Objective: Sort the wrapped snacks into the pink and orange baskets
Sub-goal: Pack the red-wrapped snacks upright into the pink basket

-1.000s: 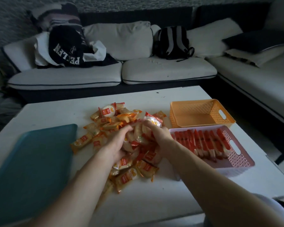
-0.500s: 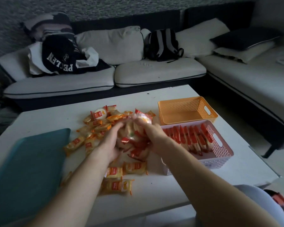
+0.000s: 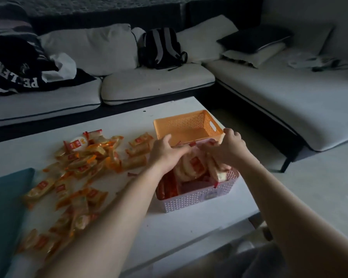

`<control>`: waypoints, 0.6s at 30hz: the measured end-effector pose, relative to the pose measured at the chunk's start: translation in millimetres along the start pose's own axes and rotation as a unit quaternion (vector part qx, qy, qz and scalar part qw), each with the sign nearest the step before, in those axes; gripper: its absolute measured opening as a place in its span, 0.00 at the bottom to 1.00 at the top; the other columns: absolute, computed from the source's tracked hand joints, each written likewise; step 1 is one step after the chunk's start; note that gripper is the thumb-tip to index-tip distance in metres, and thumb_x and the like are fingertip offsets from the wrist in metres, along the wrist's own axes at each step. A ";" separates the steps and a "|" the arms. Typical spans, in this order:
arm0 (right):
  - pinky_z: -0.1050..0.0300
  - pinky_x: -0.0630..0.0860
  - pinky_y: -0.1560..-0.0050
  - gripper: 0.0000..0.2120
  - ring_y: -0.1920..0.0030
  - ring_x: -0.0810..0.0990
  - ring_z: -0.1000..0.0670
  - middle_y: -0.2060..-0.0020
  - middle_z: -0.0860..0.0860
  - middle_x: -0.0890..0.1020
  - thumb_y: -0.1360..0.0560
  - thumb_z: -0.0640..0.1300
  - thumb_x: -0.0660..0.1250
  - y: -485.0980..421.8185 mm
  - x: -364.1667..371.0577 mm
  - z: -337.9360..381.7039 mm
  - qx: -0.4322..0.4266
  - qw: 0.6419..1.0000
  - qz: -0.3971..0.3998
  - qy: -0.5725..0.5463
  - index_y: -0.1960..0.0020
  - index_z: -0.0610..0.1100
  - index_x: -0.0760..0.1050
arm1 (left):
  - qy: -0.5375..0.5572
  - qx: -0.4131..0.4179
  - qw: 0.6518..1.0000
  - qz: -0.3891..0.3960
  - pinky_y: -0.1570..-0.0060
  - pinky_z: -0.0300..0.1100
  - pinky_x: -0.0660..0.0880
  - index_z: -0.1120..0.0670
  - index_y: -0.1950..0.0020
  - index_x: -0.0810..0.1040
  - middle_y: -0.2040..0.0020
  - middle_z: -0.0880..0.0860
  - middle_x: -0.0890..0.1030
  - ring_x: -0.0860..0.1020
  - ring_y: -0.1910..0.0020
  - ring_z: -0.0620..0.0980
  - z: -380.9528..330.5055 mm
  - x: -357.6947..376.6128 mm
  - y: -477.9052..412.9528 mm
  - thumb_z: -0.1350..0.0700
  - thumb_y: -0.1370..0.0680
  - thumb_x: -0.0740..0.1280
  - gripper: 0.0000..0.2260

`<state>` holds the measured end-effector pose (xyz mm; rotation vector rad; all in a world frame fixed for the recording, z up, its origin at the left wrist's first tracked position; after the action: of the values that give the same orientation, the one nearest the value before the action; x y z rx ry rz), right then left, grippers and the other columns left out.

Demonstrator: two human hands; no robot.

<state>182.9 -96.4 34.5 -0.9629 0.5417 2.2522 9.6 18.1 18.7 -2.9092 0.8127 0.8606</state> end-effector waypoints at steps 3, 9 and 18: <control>0.45 0.74 0.38 0.45 0.32 0.70 0.41 0.30 0.42 0.69 0.29 0.69 0.69 -0.7 -2.9 0.0 -0.023 0.999 -0.035 0.032 0.23 0.43 0.62 | -0.031 0.050 0.998 -0.023 0.32 0.45 0.69 0.51 0.22 0.69 0.26 0.52 0.73 0.71 0.27 0.52 4.9 -1.1 5.8 0.34 0.31 0.72 0.41; 0.44 0.76 0.39 0.32 0.34 0.73 0.42 0.31 0.44 0.72 0.23 0.62 0.66 0.6 -3.2 2.2 -0.044 0.997 -0.062 0.029 0.26 0.45 0.67 | -0.191 0.154 0.969 -0.032 0.35 0.43 0.57 0.47 0.27 0.72 0.28 0.49 0.71 0.66 0.27 0.50 1.7 18.4 25.2 0.33 0.27 0.71 0.33; 0.59 0.80 0.53 0.16 0.47 0.81 0.52 0.44 0.55 0.80 0.22 0.44 0.69 20.4 10.2 53.8 -0.261 0.960 0.016 0.103 0.35 0.50 0.77 | -0.187 0.207 0.960 -0.020 0.34 0.54 0.70 0.40 0.49 0.82 0.41 0.42 0.81 0.76 0.38 0.46 4.5 11.6 22.8 0.30 0.30 0.66 0.19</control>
<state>136.9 -76.2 64.3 -1.4662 0.0334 2.3881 4.7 -6.5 12.2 -2.2991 0.7827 1.0449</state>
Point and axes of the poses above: each hand's wrist, its own y-axis away from the middle knuckle, its own x-axis out of the palm, z = x × y, the point moved 7 cm from there along -y, towards the middle knuckle
